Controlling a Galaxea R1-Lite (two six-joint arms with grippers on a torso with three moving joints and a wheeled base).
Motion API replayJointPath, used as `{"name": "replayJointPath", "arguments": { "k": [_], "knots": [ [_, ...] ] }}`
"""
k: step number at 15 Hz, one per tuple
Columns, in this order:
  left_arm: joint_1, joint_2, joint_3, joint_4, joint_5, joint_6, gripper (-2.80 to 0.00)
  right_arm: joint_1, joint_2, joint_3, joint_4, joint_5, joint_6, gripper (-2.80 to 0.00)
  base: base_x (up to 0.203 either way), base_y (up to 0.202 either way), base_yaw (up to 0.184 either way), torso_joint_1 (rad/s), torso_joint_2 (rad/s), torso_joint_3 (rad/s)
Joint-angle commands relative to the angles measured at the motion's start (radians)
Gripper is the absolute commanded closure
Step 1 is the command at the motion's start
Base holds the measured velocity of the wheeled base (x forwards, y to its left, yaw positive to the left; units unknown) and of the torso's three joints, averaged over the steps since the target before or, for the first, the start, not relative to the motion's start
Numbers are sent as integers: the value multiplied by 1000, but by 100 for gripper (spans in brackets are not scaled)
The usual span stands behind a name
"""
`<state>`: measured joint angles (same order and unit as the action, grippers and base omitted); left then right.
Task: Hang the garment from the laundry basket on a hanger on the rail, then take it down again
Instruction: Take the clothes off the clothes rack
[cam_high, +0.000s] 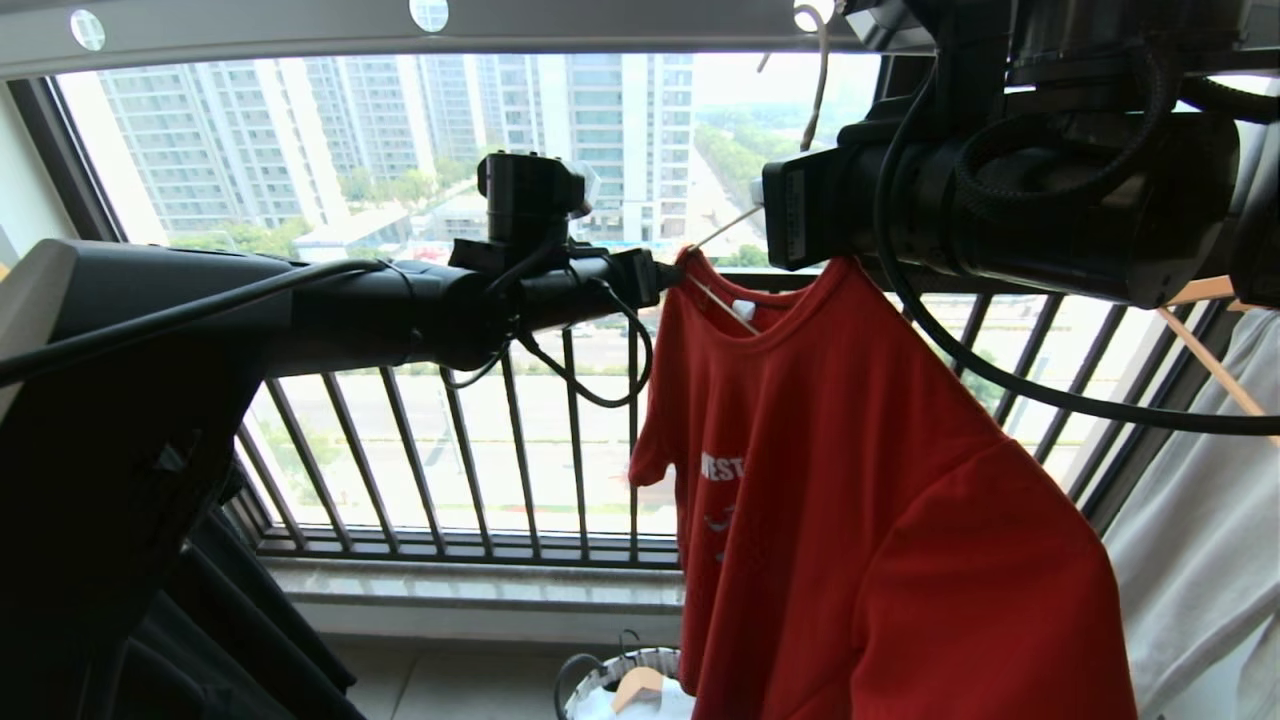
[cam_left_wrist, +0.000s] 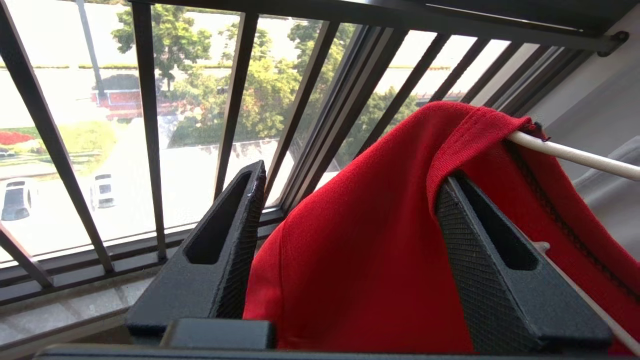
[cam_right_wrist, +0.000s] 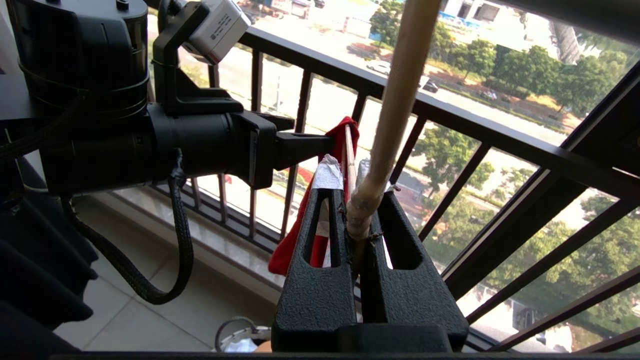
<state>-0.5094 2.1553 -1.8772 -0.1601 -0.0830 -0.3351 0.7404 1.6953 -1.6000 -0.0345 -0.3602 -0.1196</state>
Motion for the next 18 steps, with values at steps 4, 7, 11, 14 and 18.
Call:
{"name": "replayJointPath", "arguments": {
  "k": [4,7,11,14,18],
  "knots": [
    [0,-2,1,-1,0,-2,0,0,1,2,0,-2,-2,0,0,0,0,0,0,0],
    [2,-3,1,-1,0,-2,0,0,1,3,1,0,-2,0,0,0,0,0,0,0],
    [-1,-53,3,0,-5,-7,0,0,17,1,-1,-2,-2,0,0,0,0,0,0,0],
    [-18,-109,24,3,-7,-8,0,0,32,-5,-2,-2,-3,0,0,0,0,0,0,0],
    [-61,-189,101,1,-10,-12,0,0,49,-23,-5,-2,-2,0,0,0,0,0,0,0]
  ]
}}
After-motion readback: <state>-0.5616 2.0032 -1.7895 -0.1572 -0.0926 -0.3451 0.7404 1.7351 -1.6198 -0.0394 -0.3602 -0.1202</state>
